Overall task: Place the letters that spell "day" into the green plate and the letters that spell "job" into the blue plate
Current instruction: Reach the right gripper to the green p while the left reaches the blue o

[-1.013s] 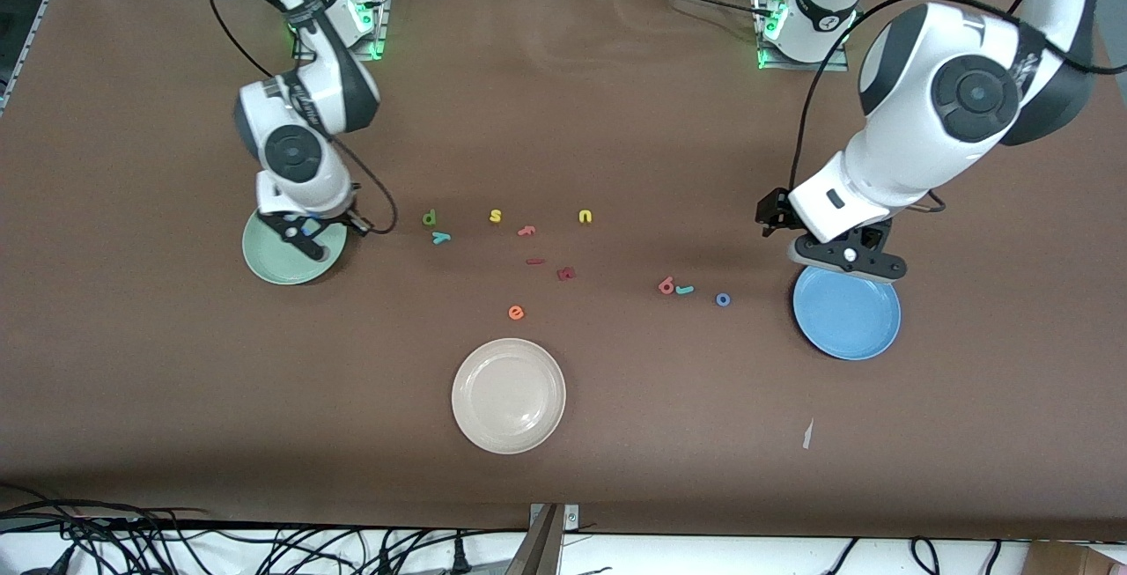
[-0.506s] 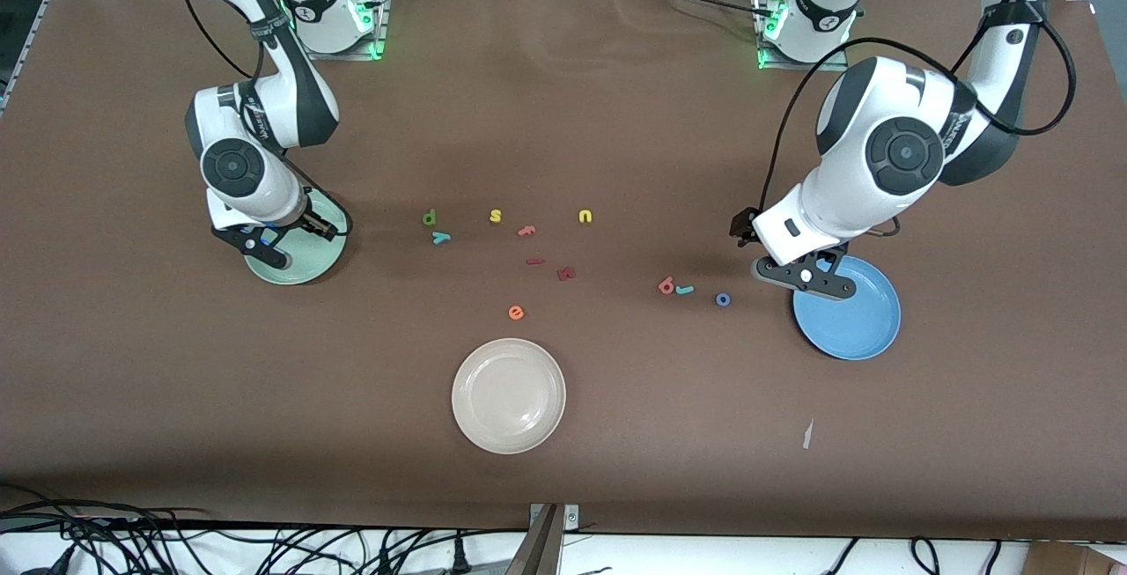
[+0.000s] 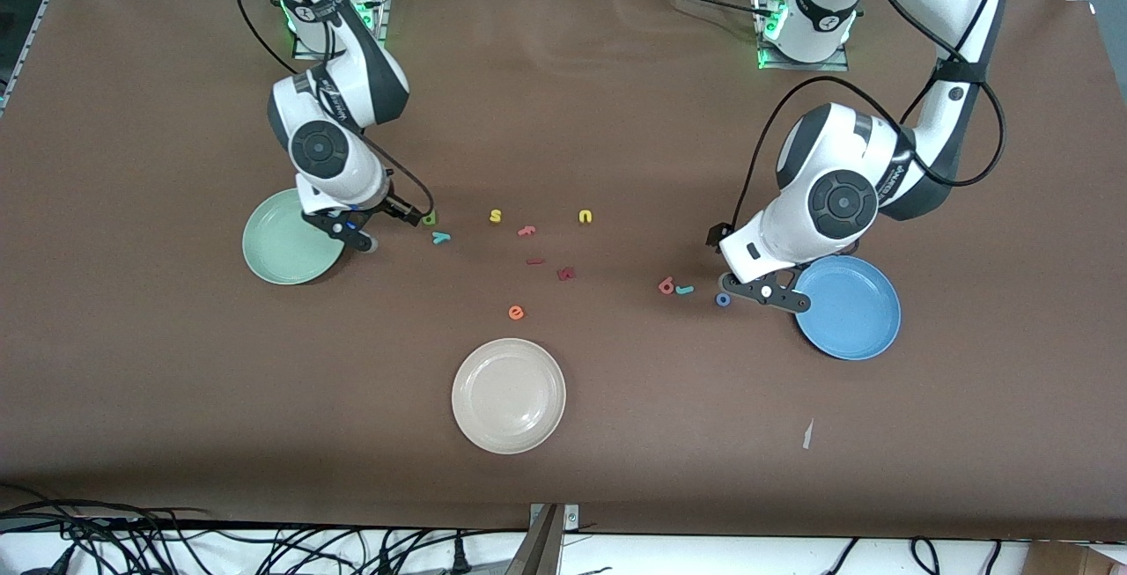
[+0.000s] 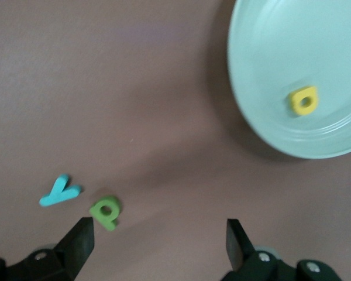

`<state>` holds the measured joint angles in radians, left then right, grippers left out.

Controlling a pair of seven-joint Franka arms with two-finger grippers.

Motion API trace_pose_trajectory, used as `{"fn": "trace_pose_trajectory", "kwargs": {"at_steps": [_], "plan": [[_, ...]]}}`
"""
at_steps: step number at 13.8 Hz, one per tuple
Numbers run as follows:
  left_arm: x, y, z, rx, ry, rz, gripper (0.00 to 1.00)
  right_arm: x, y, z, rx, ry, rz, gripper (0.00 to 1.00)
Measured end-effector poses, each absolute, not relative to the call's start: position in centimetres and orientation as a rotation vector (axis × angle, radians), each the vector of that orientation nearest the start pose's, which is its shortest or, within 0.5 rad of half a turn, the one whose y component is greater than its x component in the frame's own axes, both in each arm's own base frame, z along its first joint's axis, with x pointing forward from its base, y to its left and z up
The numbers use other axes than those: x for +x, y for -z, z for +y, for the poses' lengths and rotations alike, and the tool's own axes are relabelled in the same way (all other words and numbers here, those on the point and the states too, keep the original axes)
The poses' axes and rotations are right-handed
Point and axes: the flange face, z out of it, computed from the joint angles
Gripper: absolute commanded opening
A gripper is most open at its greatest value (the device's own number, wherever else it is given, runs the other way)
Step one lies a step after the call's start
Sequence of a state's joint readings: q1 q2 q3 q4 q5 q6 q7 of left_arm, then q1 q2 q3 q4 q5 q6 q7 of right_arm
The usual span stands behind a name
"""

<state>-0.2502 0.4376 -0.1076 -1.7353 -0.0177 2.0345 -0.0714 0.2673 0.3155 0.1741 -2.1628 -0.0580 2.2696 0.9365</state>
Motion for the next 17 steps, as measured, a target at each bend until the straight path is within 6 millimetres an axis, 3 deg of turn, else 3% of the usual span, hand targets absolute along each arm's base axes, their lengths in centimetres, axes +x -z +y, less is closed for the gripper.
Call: {"fn": "trace_pose_trajectory", "kwargs": {"at_steps": [2, 6, 11, 15, 17], "plan": [[60.4, -29.6, -22.0, -3.153, -0.115, 0.461, 1.00, 48.2, -22.6, 25.0, -3.165, -0.278, 0.689, 1.00], [59.8, -24.6, -21.8, -3.162, -0.024, 0.513, 1.00, 47.3, -19.3, 26.0, -3.173, -0.333, 0.648, 0.99], [59.7, -22.7, -21.7, -3.162, -0.034, 0.514, 1.00, 47.5, -18.8, 26.9, -3.145, -0.277, 0.616, 0.99], [59.9, -20.3, -21.5, -3.166, -0.014, 0.509, 0.99, 47.9, -18.4, 27.1, -3.118, -0.227, 0.609, 0.92], [59.8, -19.1, -21.4, -3.160, -0.018, 0.523, 0.98, 48.0, -17.8, 27.2, -3.110, -0.219, 0.601, 0.78]]}}
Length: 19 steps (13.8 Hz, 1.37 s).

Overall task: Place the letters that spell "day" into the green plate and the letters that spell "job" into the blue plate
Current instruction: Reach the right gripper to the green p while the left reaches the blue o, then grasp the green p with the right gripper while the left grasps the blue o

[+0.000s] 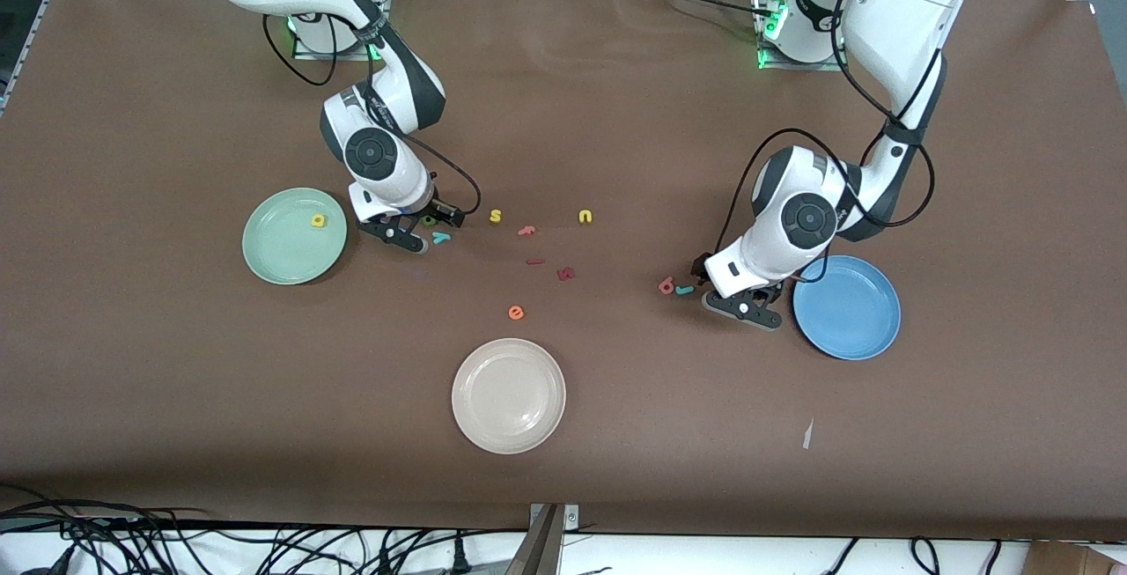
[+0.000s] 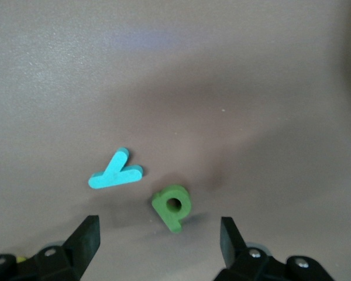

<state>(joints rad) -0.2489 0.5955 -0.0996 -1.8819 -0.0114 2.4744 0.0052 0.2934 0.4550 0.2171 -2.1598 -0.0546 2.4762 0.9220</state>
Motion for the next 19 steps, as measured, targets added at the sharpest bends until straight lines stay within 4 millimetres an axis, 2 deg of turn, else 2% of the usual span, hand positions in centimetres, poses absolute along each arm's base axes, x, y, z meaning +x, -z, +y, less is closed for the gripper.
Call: {"fn": "trace_pose_trajectory", "kwargs": {"at_steps": [2, 3, 4, 5, 9, 10, 11, 13, 15, 19], "plan": [[59.8, -18.3, -21.2, -3.153, -0.016, 0.530, 0.90, 47.9, -17.3, 27.2, -3.108, -0.218, 0.590, 0.61], [59.9, -18.1, -21.0, -3.151, -0.015, 0.529, 0.89, 47.9, -17.2, 27.2, -3.110, -0.221, 0.583, 0.59], [59.9, -18.1, -20.9, -3.151, -0.015, 0.528, 0.81, 47.9, -17.2, 27.2, -3.111, -0.219, 0.563, 0.59], [59.9, -18.0, -20.9, -3.150, -0.016, 0.530, 0.79, 48.0, -17.2, 27.1, -3.114, -0.218, 0.536, 0.57], [59.8, -17.6, -20.9, -3.148, -0.027, 0.534, 0.78, 48.4, -17.3, 26.6, -3.122, -0.210, 0.475, 0.53], [59.7, -17.4, -20.9, -3.148, -0.031, 0.535, 0.65, 48.5, -17.3, 26.4, -3.125, -0.208, 0.452, 0.49], [59.7, -17.2, -20.9, -3.148, -0.035, 0.535, 0.62, 48.6, -17.3, 26.2, -3.127, -0.206, 0.434, 0.46], [59.7, -17.0, -20.9, -3.144, -0.026, 0.548, 0.51, 48.8, -17.3, 25.9, -3.129, -0.201, 0.409, 0.28], [59.8, -17.1, -21.1, -3.131, -0.012, 0.572, 0.37, 49.0, -17.4, 25.6, -3.130, -0.198, 0.405, 0.19], [59.9, -17.2, -21.0, -3.126, -0.003, 0.577, 0.35, 49.1, -17.5, 25.4, -3.134, -0.203, 0.409, 0.14]]}}
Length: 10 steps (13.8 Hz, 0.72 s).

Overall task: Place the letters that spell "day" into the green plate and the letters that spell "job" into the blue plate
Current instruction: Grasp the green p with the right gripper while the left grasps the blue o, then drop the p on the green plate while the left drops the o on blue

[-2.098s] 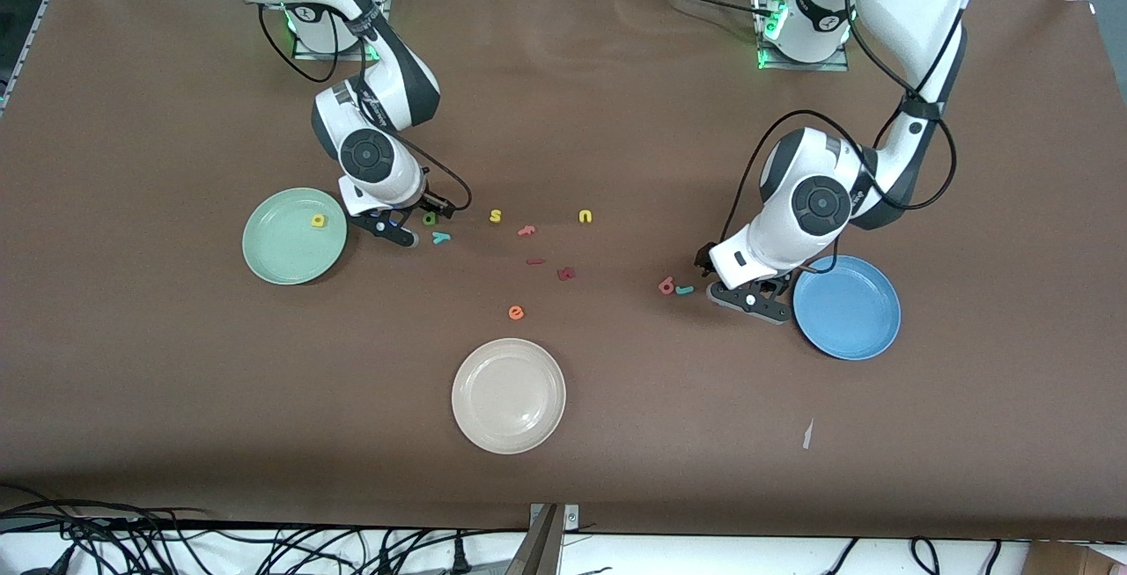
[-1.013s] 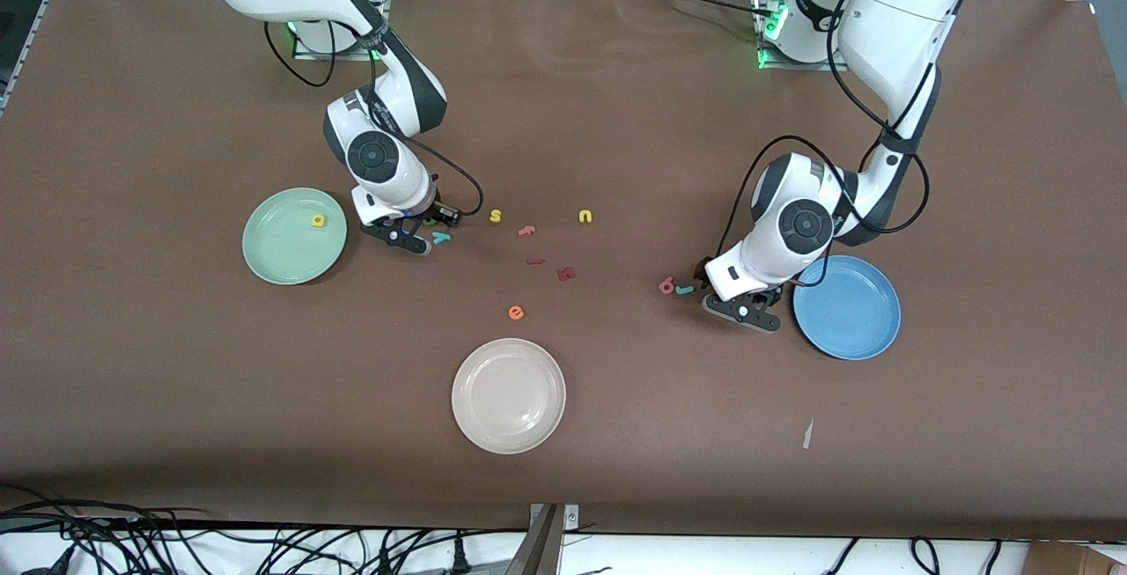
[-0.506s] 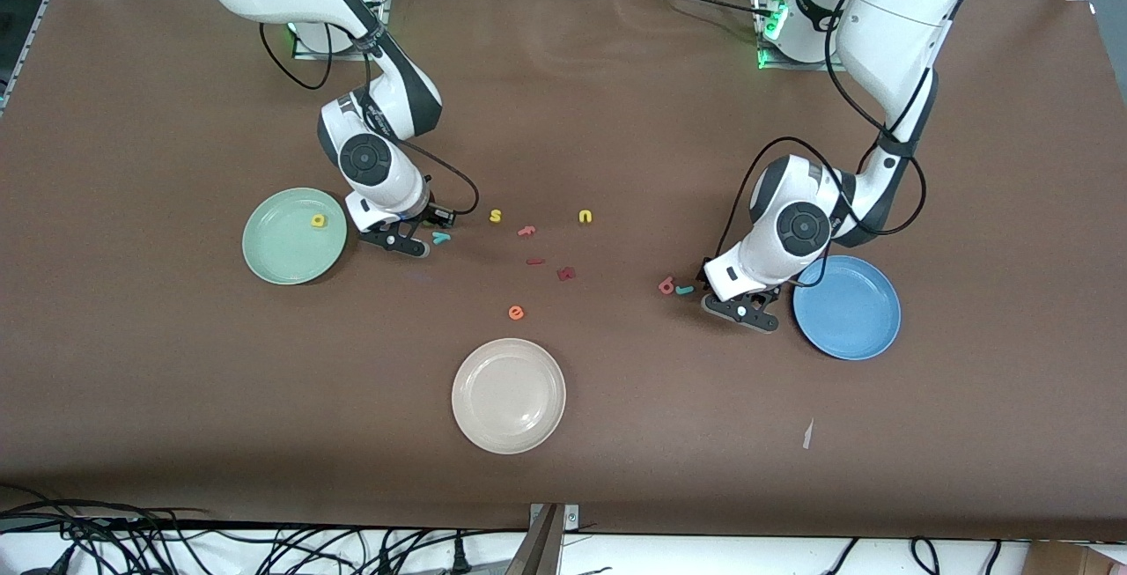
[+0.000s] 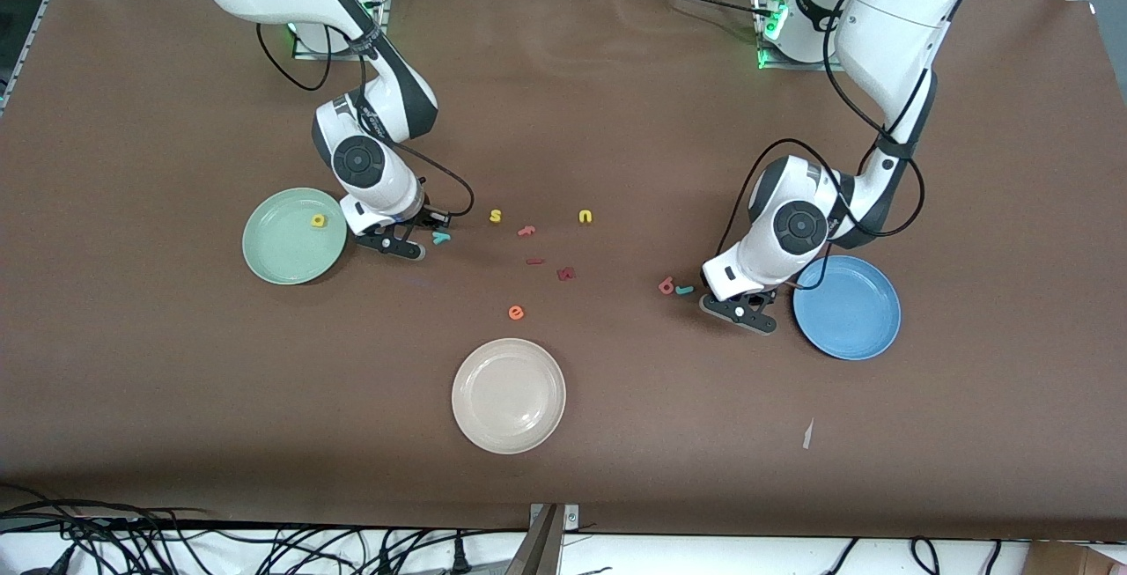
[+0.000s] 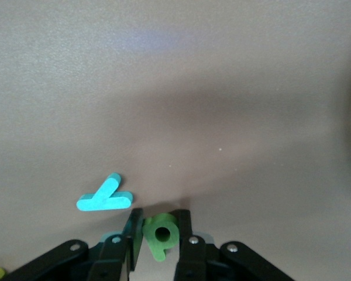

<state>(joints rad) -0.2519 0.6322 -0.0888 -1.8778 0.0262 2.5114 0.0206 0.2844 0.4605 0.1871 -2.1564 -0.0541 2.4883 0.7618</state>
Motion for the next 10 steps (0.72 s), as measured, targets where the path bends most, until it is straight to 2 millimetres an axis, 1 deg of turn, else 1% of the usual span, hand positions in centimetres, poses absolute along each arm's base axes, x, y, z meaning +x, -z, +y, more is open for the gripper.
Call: {"fn": "trace_pose_trajectory", "kwargs": {"at_steps": [2, 3, 4, 5, 7, 10], "plan": [[60.0, -17.3, -21.0, -3.126, -0.002, 0.577, 0.24, 49.2, -17.9, 24.5, -3.160, -0.253, 0.416, 0.14], [60.0, -17.3, -21.0, -3.125, 0.000, 0.577, 0.19, 49.3, -18.6, 23.8, -3.179, -0.288, 0.411, 0.14], [60.0, -17.3, -21.0, -3.125, 0.003, 0.577, 0.17, 49.5, -19.4, 23.0, -3.197, -0.320, 0.395, 0.14], [60.0, -17.4, -21.0, -3.125, 0.004, 0.578, 0.16, 49.9, -20.5, 21.7, -3.215, -0.344, 0.359, 0.14], [60.0, -17.4, -21.1, -3.125, 0.005, 0.580, 0.15, 51.4, -22.1, 17.5, -3.234, -0.357, 0.230, 0.14], [60.1, -17.4, -21.2, -3.125, 0.010, 0.581, 0.15, 53.7, -22.9, 8.9, -3.241, -0.363, 0.030, 0.14]]}}
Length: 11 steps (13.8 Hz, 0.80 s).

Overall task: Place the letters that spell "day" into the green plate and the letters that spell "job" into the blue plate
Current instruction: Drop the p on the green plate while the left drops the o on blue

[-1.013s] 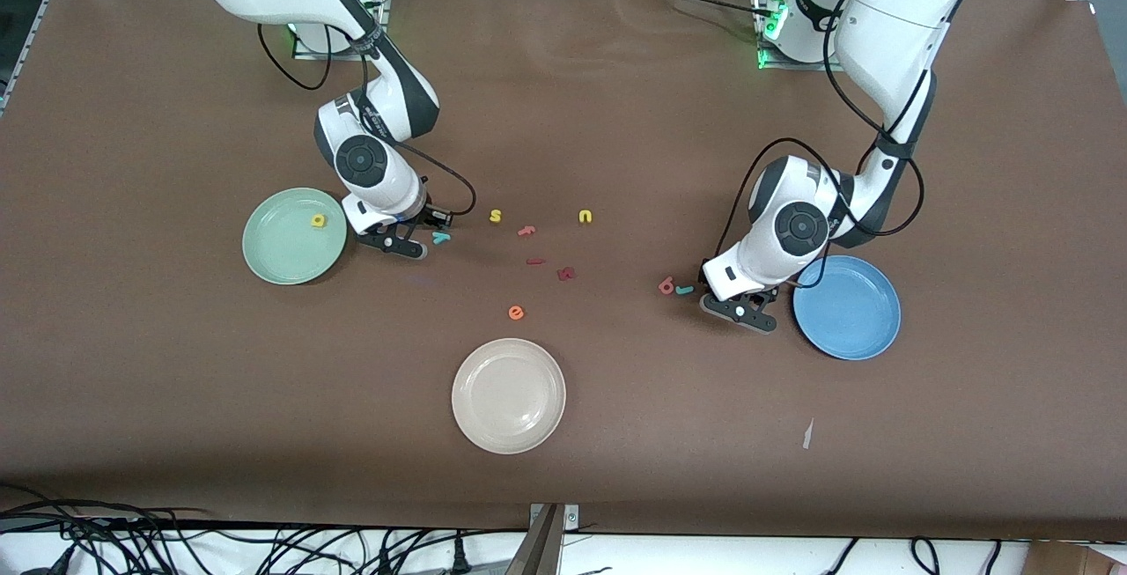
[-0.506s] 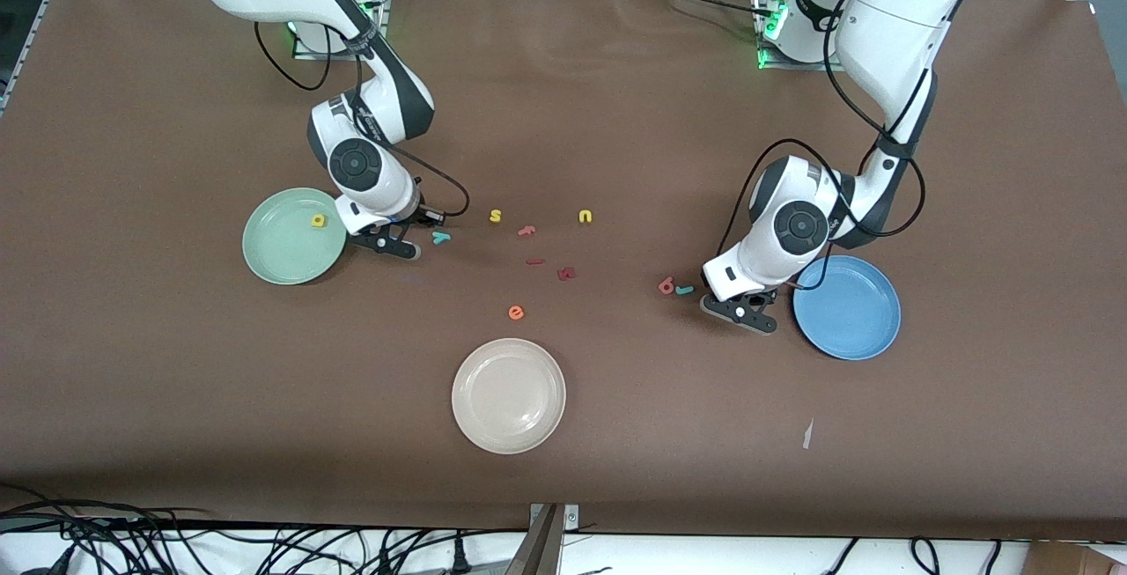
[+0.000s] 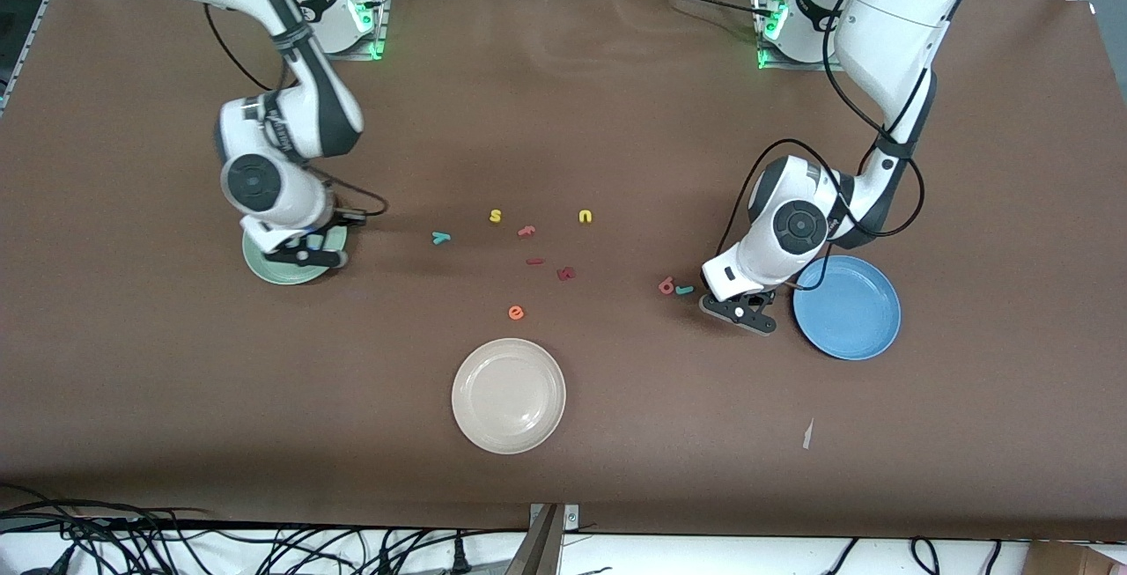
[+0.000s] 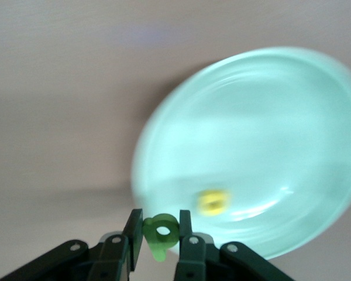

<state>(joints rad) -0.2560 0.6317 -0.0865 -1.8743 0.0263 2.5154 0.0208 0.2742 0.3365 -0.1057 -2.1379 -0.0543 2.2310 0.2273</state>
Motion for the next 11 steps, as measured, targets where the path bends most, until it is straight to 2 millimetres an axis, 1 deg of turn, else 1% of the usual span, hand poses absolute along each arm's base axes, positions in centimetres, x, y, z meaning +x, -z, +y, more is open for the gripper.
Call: {"fn": "trace_pose_trajectory", "kwargs": {"at_steps": [1, 2, 3, 4, 5, 6, 7, 9, 10, 11], "plan": [[60.3, -17.7, -21.0, -3.124, 0.020, 0.576, 0.15, 54.2, -23.2, 6.7, -3.240, -0.361, -0.013, 0.14], [60.8, -18.3, -20.5, -3.121, 0.039, 0.562, 0.14, 54.5, -23.4, 5.3, -3.240, -0.357, -0.035, 0.14], [61.3, -19.1, -19.6, -3.115, 0.062, 0.547, 0.14, 54.6, -23.5, 4.5, -3.240, -0.358, -0.047, 0.15], [61.8, -20.1, -18.5, -3.107, 0.075, 0.533, 0.14, 54.7, -23.3, 4.0, -3.239, -0.364, -0.059, 0.36], [62.2, -21.2, -17.2, -3.099, 0.069, 0.530, 0.14, 54.6, -23.0, 3.4, -3.237, -0.379, -0.079, 0.85], [62.5, -22.3, -15.7, -3.093, 0.055, 0.534, 0.15, 54.5, -22.5, 2.9, -3.234, -0.397, -0.091, 0.99], [62.6, -23.3, -14.1, -3.087, 0.046, 0.544, 0.15, 54.5, -22.1, 2.5, -3.233, -0.408, -0.097, 0.99], [62.2, -24.6, -10.1, -3.076, 0.031, 0.557, 0.15, 54.5, -22.4, 2.8, -3.219, -0.434, -0.075, 0.99], [61.9, -24.8, -7.9, -3.068, 0.023, 0.573, 0.19, 54.5, -22.8, 3.7, -3.187, -0.473, -0.037, 0.99], [61.6, -24.9, -5.7, -3.059, 0.013, 0.590, 0.33, 54.7, -23.6, 5.1, -3.158, -0.498, -0.003, 0.98]]}}
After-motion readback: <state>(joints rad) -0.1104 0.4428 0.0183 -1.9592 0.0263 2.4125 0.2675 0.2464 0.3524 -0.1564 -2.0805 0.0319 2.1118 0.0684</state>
